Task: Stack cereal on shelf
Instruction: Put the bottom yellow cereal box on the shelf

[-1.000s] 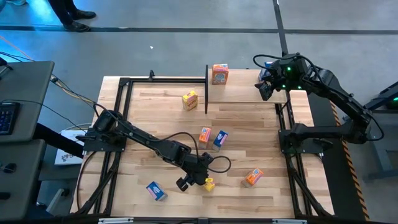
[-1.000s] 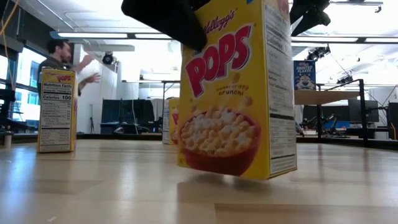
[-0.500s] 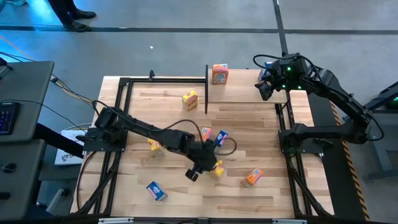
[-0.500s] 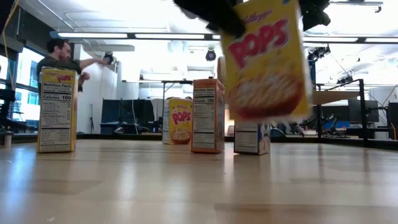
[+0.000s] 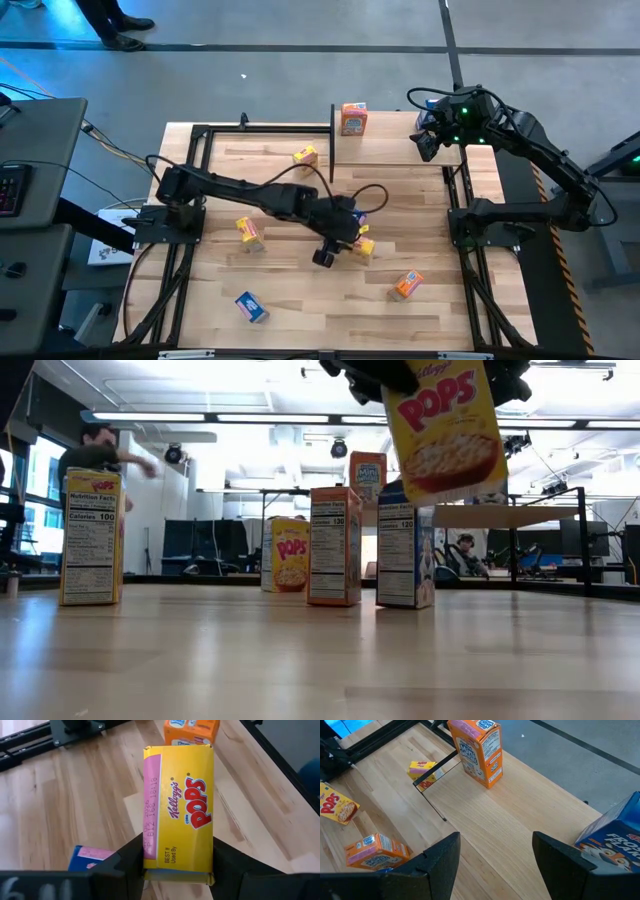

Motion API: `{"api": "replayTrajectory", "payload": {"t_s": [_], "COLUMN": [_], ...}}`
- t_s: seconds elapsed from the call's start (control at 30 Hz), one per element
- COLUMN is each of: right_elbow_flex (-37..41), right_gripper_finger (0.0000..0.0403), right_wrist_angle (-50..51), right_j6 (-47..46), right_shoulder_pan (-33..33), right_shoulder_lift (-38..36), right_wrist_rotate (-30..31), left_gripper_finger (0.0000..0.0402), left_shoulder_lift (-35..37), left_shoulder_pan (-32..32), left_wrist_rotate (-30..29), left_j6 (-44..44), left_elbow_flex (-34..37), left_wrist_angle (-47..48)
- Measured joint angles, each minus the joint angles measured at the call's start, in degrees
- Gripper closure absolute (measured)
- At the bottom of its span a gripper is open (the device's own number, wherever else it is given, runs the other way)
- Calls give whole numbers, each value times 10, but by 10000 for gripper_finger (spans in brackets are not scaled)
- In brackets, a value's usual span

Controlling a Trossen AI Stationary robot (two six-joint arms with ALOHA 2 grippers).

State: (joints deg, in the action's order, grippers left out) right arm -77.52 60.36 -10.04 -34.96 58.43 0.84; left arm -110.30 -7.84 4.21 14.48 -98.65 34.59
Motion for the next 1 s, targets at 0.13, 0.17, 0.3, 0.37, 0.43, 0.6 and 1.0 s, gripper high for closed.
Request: {"api": "replayTrajectory", "payload": {"t_s": [0.13,0.17,0.3,0.37,0.43,0.6,1.0], "right_elbow_flex": [0,0,0,0,0,0,0], "right_gripper_finger": [163,163,163,163,163,163,148], "right_wrist_angle": [0,0,0,-5,-13,-20,-16], "right_j6": [0,0,0,0,0,-37,26], "right_shoulder_pan": [0,0,0,0,0,0,0], "right_shoulder_lift": [0,0,0,0,0,1,2], "right_wrist_rotate": [0,0,0,0,0,0,0], "left_gripper_finger": [242,242,242,242,242,242,242], "left_shoulder_lift": [0,0,0,0,0,0,0], "left_shoulder_pan": [8,9,15,18,21,30,39], "left_wrist_rotate": [1,1,1,1,1,1,1], "left_j6": [0,-1,-8,-16,-22,-25,-58], "left_elbow_flex": [-11,-13,-28,-36,-41,-45,-45], "left_wrist_angle": [3,3,4,3,2,2,3]}}
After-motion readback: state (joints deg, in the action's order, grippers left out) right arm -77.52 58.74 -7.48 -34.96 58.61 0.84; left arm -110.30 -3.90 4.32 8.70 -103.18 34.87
